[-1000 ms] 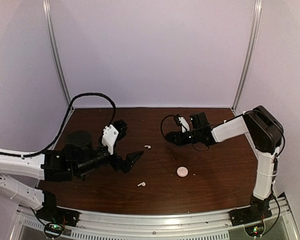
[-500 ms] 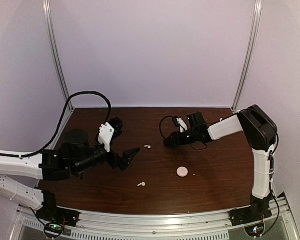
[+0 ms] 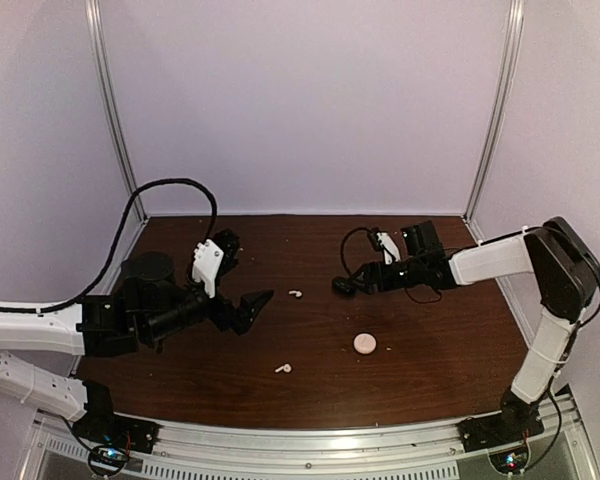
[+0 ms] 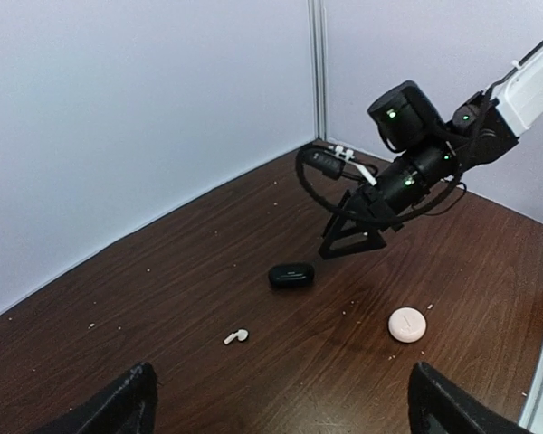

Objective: Insert the wireless bluetooth earbuds into the charging case
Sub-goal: Place the charging case with the earbuds at the center of the board, then pick up the charging case from the center of the board.

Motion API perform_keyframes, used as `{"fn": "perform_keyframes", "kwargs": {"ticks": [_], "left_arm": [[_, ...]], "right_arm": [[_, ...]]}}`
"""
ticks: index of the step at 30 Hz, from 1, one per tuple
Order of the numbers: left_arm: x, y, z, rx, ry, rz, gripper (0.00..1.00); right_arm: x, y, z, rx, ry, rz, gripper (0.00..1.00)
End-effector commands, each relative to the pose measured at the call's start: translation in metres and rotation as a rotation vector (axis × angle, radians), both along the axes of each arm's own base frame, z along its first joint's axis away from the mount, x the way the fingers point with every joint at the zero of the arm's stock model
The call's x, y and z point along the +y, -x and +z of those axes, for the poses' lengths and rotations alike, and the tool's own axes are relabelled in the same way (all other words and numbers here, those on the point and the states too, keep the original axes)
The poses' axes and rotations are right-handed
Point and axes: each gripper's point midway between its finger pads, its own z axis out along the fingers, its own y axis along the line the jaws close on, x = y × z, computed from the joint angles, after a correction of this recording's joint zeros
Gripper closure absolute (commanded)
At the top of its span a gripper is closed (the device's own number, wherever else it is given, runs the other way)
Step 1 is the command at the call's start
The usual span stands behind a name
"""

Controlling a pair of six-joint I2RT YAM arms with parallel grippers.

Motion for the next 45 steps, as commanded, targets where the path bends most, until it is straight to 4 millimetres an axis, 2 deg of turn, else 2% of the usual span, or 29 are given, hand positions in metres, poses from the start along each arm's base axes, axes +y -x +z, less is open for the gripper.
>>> {"fn": "perform_keyframes", "kwargs": {"ticks": [1, 6, 12, 17, 21, 27, 33, 39, 45], "left_arm": [[-0.006, -0.001, 0.001, 0.056, 0.036, -0.034, 0.02], [-0.010, -0.006, -0.005, 0.096, 0.033, -0.027, 0.02], [-0.018, -0.002, -0.003, 0.090, 0.044, -0.087, 0.02], [-0.032, 0.007, -0.010, 0.096, 0.020, -0.175, 0.02], [-0.037, 0.012, -0.011, 0.092, 0.017, -0.219, 0.02], [-0.042, 0.027, -0.003, 0.065, 0.034, -0.313, 0.02], [-0.043, 0.028, -0.003, 0.060, 0.031, -0.324, 0.02], [-0.038, 0.025, -0.008, 0.059, 0.027, -0.295, 0.02], [-0.041, 0.023, -0.016, 0.072, 0.027, -0.294, 0.02]], "right_arm": [[-0.002, 0.045, 0.022, -0.039, -0.069, 0.031, 0.16], [-0.003, 0.092, 0.009, -0.025, -0.003, 0.047, 0.15], [-0.010, 0.119, -0.003, -0.049, 0.106, 0.072, 0.14], [-0.015, 0.125, -0.017, -0.091, 0.244, 0.099, 0.14], [-0.007, 0.130, -0.022, -0.098, 0.249, 0.147, 0.14], [-0.001, 0.136, -0.041, -0.031, 0.265, 0.188, 0.13], [0.001, 0.137, -0.059, 0.035, 0.312, 0.192, 0.14], [0.012, 0.151, -0.063, 0.036, 0.319, 0.244, 0.20], [0.019, 0.167, -0.076, 0.034, 0.425, 0.257, 0.23]]}}
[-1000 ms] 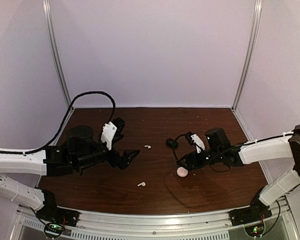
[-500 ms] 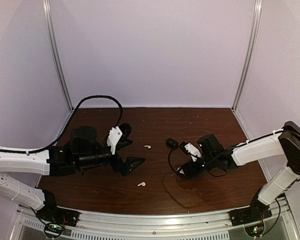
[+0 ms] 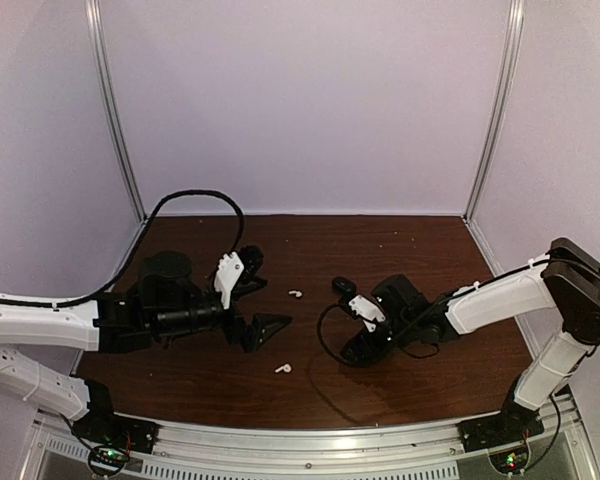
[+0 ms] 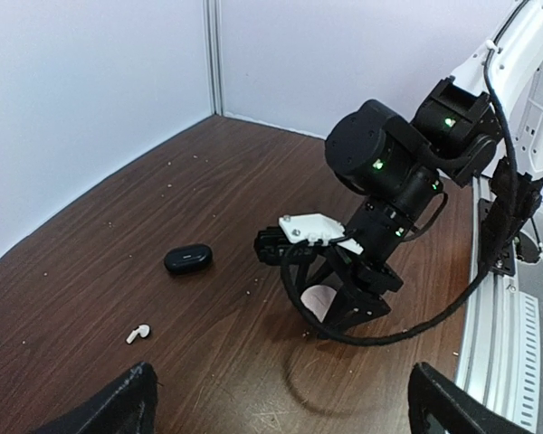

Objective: Insert the wireless bluetooth earbuds into the charging case
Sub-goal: Pick up the charging case from the center of the board.

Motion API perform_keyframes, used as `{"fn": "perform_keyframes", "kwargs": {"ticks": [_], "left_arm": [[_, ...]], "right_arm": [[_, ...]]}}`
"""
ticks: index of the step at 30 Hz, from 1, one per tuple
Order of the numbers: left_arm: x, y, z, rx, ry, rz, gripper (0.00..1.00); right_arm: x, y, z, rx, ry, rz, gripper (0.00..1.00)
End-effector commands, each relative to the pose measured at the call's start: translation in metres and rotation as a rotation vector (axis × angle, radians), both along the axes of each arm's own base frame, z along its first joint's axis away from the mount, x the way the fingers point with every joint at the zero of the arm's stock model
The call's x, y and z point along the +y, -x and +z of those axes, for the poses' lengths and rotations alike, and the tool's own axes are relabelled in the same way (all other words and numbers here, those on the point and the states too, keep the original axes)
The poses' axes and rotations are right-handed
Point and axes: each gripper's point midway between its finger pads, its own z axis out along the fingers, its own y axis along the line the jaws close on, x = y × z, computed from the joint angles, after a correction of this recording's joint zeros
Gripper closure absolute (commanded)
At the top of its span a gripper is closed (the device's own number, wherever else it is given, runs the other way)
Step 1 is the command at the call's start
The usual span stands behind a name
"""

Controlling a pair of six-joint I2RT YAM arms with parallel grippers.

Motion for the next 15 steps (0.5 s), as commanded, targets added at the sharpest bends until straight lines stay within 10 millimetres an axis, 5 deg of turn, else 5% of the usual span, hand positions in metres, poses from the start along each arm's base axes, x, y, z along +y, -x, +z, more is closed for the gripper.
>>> {"fn": "perform_keyframes", "kwargs": {"ticks": [1, 15], "left_arm": [[-0.001, -0.006, 0.010, -0.030, 0.054, 0.008, 0.02], [-0.011, -0.014, -0.004, -0.013, 0.048, -0.027, 0.03]], "right_arm": [[-0.005, 0.018, -0.021, 0.023, 0.119, -0.007, 0.23], [-0.017, 0.036, -0.012, -0.050, 0.031, -0.101, 0.20]]}}
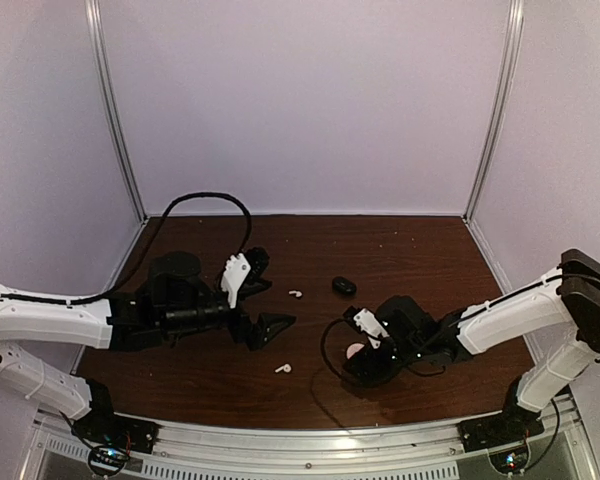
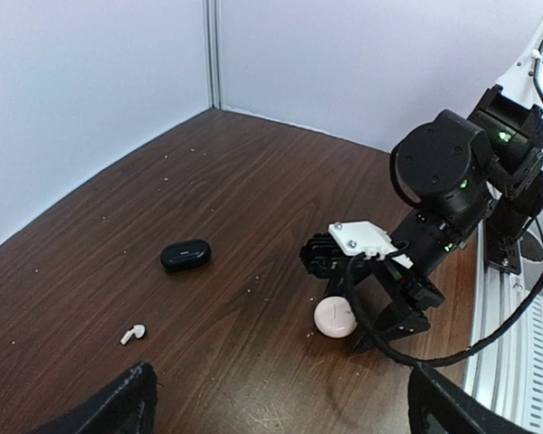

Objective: Insert the wireless bluetooth earbuds into the charging case
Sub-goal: Pick up the charging case from the center of the board.

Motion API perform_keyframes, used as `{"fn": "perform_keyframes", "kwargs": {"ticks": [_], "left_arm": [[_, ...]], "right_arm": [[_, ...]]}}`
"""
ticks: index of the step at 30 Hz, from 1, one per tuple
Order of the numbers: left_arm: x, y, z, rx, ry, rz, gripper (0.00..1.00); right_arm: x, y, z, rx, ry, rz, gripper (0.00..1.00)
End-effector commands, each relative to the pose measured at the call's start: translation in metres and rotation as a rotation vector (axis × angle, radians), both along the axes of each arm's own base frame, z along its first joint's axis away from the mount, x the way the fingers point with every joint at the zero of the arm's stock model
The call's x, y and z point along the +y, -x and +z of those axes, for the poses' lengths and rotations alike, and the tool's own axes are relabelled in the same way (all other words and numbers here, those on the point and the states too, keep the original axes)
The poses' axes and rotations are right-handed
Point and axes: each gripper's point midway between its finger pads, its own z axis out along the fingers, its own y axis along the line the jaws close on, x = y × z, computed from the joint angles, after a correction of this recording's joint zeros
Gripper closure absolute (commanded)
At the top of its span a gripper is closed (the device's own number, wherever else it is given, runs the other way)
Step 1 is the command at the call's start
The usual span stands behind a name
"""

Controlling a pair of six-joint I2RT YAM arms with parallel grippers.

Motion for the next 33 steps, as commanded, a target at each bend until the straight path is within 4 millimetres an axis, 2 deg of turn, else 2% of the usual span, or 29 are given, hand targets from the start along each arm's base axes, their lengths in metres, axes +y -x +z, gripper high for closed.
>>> {"fn": "perform_keyframes", "kwargs": {"ticks": [1, 6, 15, 18, 33], "left_arm": [[-0.007, -0.002, 0.009, -0.028, 0.049, -0.022, 0.03], [-0.006, -0.006, 0.003, -0.024, 0.045, -0.017, 0.02], [0.007, -0.010, -0.004, -0.024, 0.067, 0.020, 0.02], [0.014, -0.012, -0.006, -0.032, 0.089, 0.036, 0.02], [0.028, -0.001, -0.034, -0.145, 0.090, 0.000, 0.07]], "right_arm": [[-0.019, 0.003, -0.005, -0.006, -0.001, -0.090, 0.21], [-0.018, -0.003, -0.001, -0.044, -0.032, -0.113, 0.24], [-0.020, -0.006, -0.021, -0.038, 0.038, -0.113, 0.37], [-0.021, -0.004, -0.021, -0.036, 0.030, -0.115, 0.39], [0.028, 0.014, 0.014, 0.006, -0.164, 0.108, 0.48]]}}
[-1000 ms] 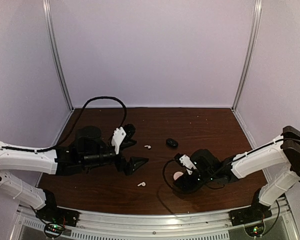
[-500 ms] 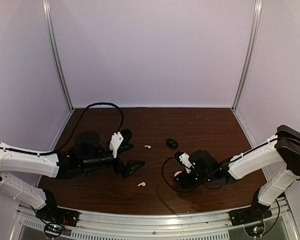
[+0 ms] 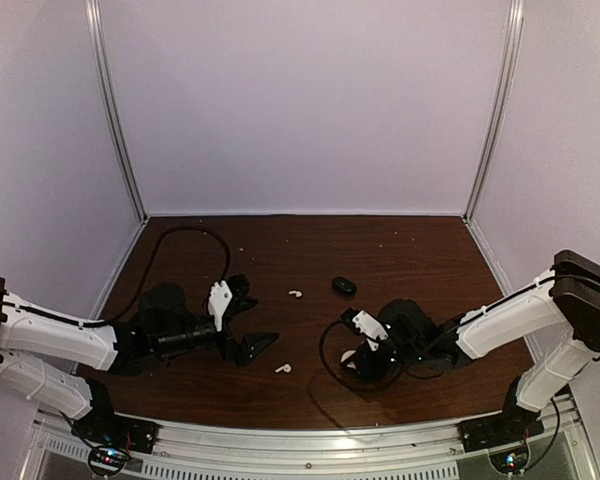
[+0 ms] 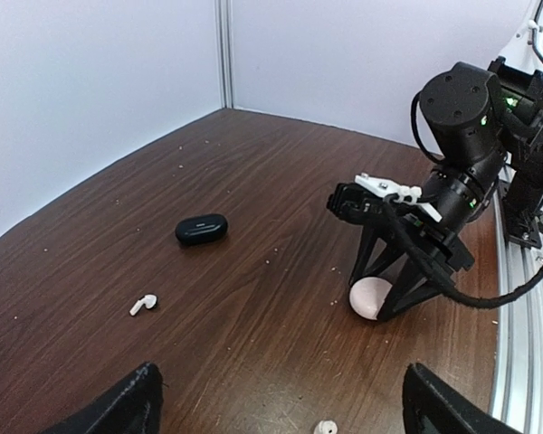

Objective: Insert the wireless bluetooth earbuds into the charging case
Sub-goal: Pick up the charging case from the center of the board.

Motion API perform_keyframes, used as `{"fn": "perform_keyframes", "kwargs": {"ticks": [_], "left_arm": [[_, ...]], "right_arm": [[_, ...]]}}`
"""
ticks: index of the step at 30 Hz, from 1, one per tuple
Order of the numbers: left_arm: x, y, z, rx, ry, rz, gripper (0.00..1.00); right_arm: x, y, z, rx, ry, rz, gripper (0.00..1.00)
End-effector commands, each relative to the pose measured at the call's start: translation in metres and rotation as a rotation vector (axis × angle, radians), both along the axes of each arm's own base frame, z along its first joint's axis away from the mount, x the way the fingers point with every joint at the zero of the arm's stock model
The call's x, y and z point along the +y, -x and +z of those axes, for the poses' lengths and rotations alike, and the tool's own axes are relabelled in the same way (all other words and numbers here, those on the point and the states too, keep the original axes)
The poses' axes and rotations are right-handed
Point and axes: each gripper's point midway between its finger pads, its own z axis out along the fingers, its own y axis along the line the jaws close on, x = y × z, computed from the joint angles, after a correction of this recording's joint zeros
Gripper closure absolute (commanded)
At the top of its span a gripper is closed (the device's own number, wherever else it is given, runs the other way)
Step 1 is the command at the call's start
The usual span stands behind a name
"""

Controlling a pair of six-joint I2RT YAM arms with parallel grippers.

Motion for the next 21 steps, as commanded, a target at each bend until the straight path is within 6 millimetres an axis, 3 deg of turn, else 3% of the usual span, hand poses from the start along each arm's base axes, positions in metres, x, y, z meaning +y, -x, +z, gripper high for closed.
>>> {"fn": "perform_keyframes", "kwargs": {"ticks": [1, 10, 21], "left_arm": [[0.001, 0.002, 0.013, -0.110, 0.046, -0.025, 0.08], [0.005, 0.043, 0.002, -0.308, 0.052, -0.233, 0.12], [-0.030, 0.088, -0.023, -0.530, -0.120, -0.381, 0.22]], "right_arm": [[0.021, 0.006, 0.016, 0.009, -0.067, 0.093, 0.49], [0.049, 0.020, 0.058, 0.039, -0.218, 0.263, 0.50], [0.077, 0.061, 0.101, 0.167, -0.388, 0.533, 0.52]]}}
